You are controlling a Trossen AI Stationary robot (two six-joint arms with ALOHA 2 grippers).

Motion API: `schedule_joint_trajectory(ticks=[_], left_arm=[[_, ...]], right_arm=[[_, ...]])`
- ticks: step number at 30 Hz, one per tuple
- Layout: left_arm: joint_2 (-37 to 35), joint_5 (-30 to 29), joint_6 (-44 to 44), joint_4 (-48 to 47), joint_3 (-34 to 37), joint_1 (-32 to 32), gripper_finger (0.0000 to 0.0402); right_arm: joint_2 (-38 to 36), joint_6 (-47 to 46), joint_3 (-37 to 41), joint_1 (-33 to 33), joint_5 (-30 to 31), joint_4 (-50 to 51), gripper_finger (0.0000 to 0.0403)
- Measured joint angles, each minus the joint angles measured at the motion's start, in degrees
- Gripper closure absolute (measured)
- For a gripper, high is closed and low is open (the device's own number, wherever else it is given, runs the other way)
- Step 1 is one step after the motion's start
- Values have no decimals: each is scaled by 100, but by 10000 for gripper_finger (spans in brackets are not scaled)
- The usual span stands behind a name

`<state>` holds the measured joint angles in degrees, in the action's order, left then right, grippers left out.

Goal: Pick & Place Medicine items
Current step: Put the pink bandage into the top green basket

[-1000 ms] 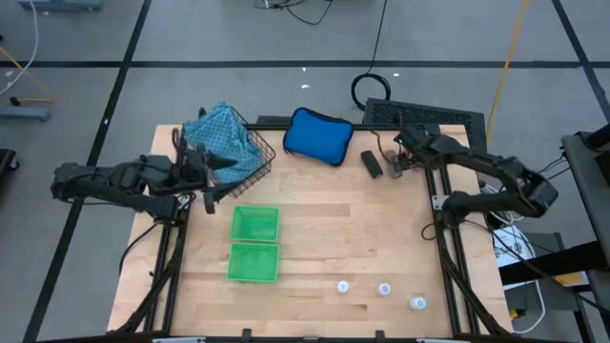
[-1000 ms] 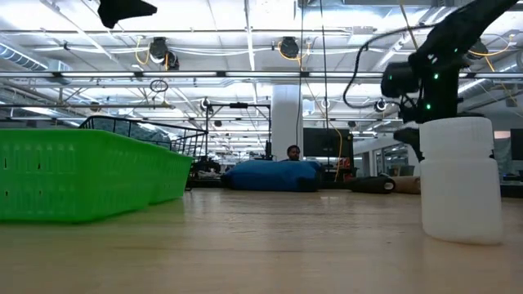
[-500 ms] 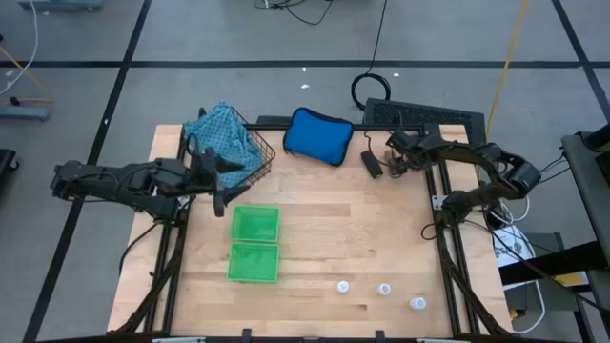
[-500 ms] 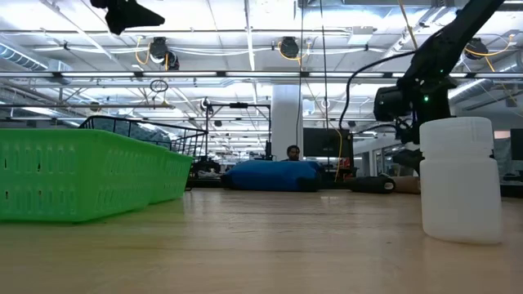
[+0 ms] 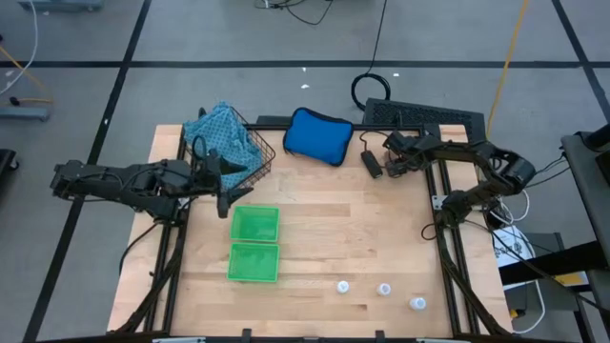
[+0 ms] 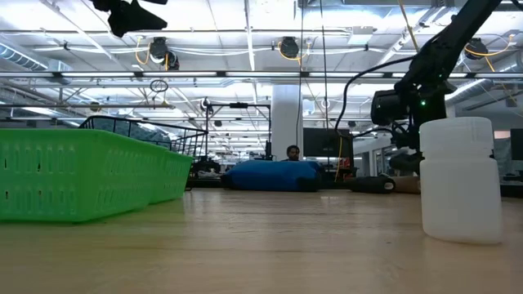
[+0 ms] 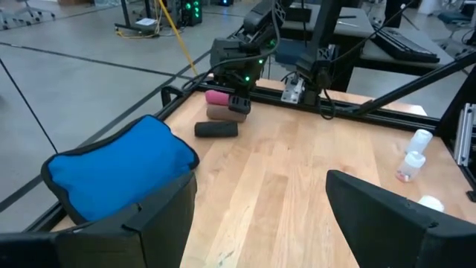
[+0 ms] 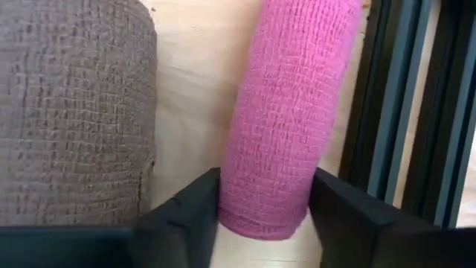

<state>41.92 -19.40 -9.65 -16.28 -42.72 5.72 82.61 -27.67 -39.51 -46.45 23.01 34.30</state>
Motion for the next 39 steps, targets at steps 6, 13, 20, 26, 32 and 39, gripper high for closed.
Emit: schedule_joint_trajectory(ticks=[6,13,20,26,32,39], left_arm=[[10,-2,-63,6,0,0,92],[10,-4,-315,7,0,0,92],[10,-20,-763,33,0,0,92],[256,-17,-763,279,0,0,92],[884,33,-661,1180,-2,0,92],[1822,137,-354,2593,-2,-11,92]], right_arm=[[-161,251,2,4,-19,-26,312],[-708,544,2,102,-59,2,336],[-1904,508,-4,667,-262,3,339],[-2757,533,-7,2016,-811,-762,340],[-2852,1112,-9,3754,-858,-2150,340],[-2428,2071,-11,5195,-829,-3872,340]])
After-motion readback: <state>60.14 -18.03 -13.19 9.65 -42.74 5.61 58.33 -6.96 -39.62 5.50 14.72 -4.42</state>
